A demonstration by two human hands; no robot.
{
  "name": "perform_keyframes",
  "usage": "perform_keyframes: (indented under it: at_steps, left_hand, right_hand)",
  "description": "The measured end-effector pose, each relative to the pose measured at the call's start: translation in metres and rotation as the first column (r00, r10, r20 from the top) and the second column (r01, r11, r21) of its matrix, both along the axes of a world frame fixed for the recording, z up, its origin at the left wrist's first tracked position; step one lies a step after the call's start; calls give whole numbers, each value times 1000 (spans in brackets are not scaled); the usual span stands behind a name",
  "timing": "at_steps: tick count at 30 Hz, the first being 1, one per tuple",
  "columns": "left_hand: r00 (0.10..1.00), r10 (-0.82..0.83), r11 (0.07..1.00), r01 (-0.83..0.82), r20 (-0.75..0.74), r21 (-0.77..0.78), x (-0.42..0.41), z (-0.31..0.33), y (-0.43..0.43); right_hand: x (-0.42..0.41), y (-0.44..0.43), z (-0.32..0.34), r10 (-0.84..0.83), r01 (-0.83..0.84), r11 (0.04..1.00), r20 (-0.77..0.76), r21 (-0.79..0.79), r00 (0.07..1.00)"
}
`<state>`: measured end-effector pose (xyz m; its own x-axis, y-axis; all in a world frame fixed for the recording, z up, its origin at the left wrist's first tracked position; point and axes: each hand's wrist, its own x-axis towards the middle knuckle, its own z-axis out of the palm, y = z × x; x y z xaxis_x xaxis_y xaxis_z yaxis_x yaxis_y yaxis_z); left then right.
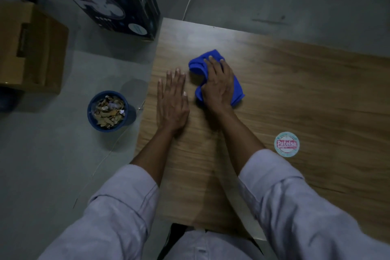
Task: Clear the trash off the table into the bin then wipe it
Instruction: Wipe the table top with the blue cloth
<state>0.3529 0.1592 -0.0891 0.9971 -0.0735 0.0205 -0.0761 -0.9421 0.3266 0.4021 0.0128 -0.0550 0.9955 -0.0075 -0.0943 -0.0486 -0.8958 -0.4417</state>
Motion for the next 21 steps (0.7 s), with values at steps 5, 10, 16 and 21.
perform_keyframes:
  at_steps: [5,10,16,21]
  left_hand:
    - [999,39,996,-37,24,-76,4,-3,7]
    - [995,84,942,-62,53,-331,1,3,8]
    - [989,111,946,-74,101,-316,1,-2,4]
    - [992,115,924,-88,50,-371,0,-1,4]
  right_hand:
    - [4,29,-5,76,-81,992,55,95,996]
    - [-54,14,-15,230,-245,949,95,197,969]
    - [-86,-46,-12,167,-158,980,70,-123,983]
    - [-7,-30,-19,-4,9,986,34,-165,999]
